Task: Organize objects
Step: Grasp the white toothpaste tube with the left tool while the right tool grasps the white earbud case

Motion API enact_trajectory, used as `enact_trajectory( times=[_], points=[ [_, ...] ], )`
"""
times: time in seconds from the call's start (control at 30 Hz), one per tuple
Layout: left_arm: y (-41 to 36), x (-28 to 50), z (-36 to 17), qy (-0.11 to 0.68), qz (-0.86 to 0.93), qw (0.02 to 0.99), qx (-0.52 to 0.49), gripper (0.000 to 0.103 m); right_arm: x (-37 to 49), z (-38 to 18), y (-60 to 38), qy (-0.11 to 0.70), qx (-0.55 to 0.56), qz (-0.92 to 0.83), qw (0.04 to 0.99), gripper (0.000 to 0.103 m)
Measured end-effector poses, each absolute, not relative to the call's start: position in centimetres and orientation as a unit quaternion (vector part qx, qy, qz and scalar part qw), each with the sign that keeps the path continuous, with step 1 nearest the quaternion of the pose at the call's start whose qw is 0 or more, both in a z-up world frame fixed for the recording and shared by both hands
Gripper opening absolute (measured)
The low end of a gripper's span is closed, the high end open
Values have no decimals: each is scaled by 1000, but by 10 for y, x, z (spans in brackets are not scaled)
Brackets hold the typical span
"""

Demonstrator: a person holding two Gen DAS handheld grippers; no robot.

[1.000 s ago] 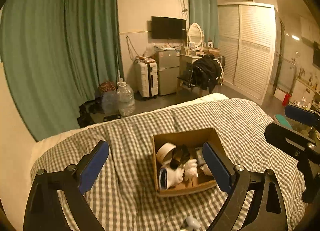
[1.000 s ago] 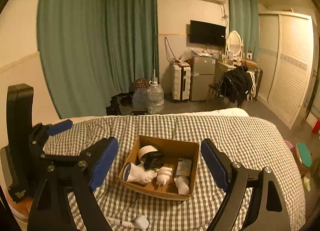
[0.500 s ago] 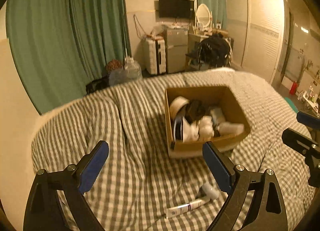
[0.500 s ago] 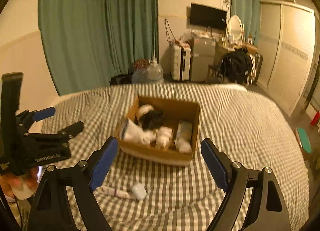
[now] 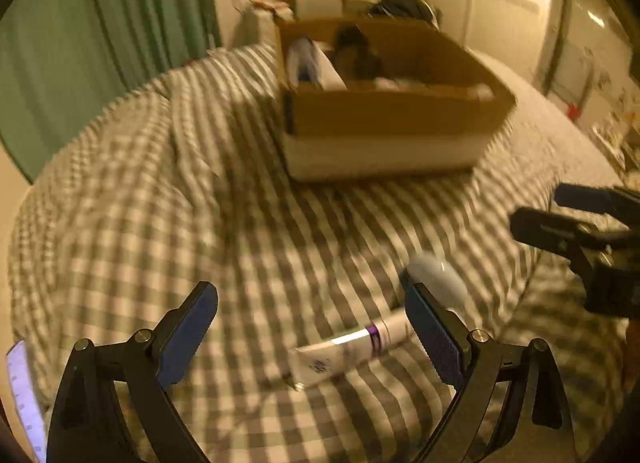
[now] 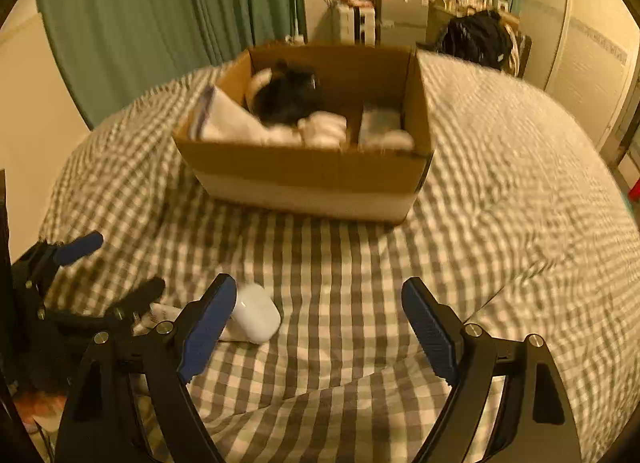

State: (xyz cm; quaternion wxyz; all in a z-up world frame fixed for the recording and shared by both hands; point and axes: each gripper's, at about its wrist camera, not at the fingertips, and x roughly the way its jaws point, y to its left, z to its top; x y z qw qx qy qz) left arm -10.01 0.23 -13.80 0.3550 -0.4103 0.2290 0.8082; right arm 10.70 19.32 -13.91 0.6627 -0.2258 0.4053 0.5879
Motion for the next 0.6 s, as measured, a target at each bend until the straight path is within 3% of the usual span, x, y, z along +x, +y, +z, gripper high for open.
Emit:
enact_trajectory(
  times=[0.27,0.33,0.4,0.43,0.5,0.6],
  points=[
    [32,-84,-175,304,752,385,-440,97,114,-166,203,454,-225,574,644,85],
    [40,-82,-190,330,735,380,-454,93,113,-169,206,460,-231,571,639,85],
    [43,-81,-196,332,718,391,-471,63,112,-171,207,464,-236,570,636,85],
    [43,-82,-198,331,713,393,-477,60,112,-173,207,465,-238,567,637,85],
    [41,-82,-197,327,716,391,-477,40,112,-175,207,468,-243,559,640,85],
    [32,-87,-188,297,724,393,-483,30,113,-178,206,474,-243,556,638,85]
  ],
)
